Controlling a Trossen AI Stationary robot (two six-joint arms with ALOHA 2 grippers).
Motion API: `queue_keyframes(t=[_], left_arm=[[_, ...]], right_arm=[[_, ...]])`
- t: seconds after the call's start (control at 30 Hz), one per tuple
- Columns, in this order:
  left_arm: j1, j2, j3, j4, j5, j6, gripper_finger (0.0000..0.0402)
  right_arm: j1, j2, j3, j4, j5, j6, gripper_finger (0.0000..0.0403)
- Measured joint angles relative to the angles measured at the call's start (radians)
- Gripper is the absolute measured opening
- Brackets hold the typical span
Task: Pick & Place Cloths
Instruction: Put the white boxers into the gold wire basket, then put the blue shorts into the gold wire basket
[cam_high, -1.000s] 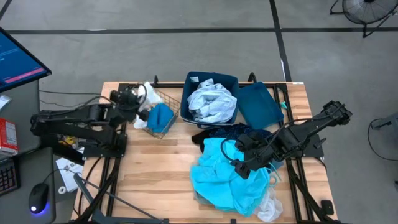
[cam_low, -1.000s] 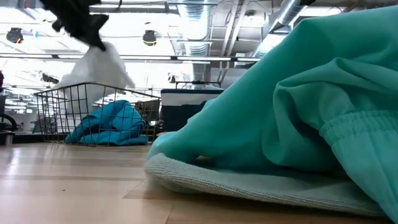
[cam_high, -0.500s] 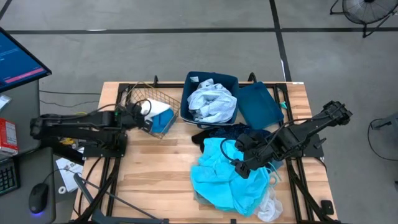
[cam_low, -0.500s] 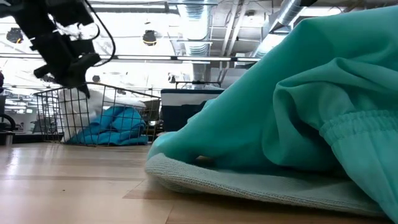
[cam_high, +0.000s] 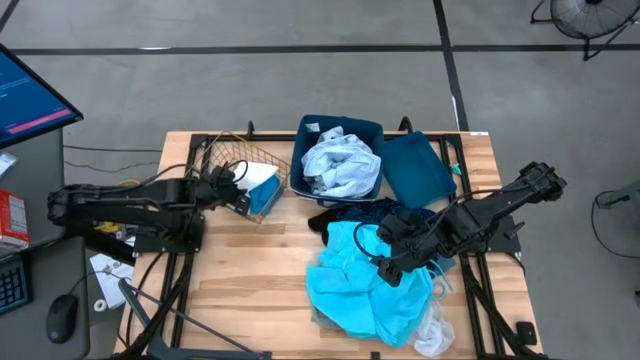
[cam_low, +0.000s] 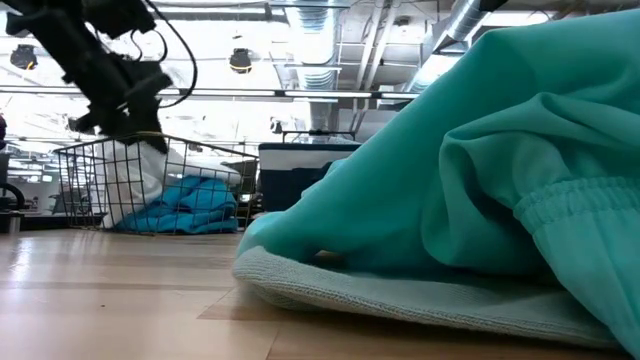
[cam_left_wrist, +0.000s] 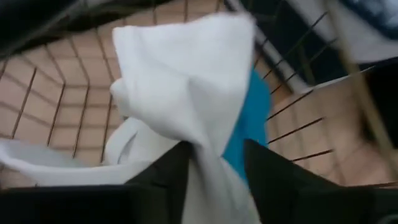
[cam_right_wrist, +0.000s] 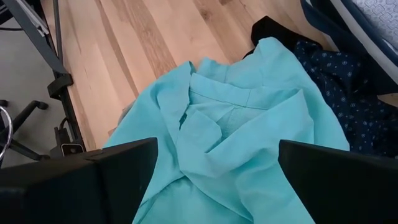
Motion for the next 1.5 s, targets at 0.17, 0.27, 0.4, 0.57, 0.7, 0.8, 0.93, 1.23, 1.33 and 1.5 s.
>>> queue_keyframes(t=[0.17,0.27,0.4,0.57,0.7,0.8,0.93,1.23,1.33,1.5], left_arm=[[0.01,0.0,0.07,0.005,-0.018,0.021,0.0205],[0.017,0.0,0.13,0.005,-0.018,0.029,0.0216],[0.011,0.0,0.223,0.006,-0.019,0.08,0.0218],[-0.006,0.0,0.321,0.039,0.027,0.149,0.0218],[-0.035,0.0,0.34,0.188,0.184,0.209,0.0218],[-0.081,0.01,0.341,0.353,0.292,0.237,0.0218],[-0.164,0.042,0.341,0.589,0.323,0.3,0.0218],[-0.303,0.125,0.341,0.892,0.324,0.438,0.0218],[-0.337,0.131,0.341,0.912,0.342,0.471,0.0218],[-0.379,0.132,0.341,0.964,0.345,0.471,0.0218]], right_arm=[[-0.001,0.0,0.0,0.0,0.0,-0.033,0.0327],[-0.011,0.0,0.0,0.0,-0.001,-0.032,0.0327],[-0.026,0.0,0.0,0.0,-0.024,-0.034,0.0327],[-0.041,0.0,0.0,-0.001,-0.042,-0.04,0.0327],[-0.041,0.0,0.0,-0.003,-0.032,-0.06,0.0327],[-0.041,0.0,0.0,-0.004,-0.029,-0.055,0.0327],[-0.053,0.003,0.0,-0.004,-0.027,-0.045,0.0327],[-0.113,0.12,-0.092,-0.016,-0.045,0.049,0.0327],[-0.11,0.168,-0.1,-0.036,-0.075,0.056,0.0327],[-0.09,0.214,-0.1,-0.037,-0.146,0.058,0.0327]])
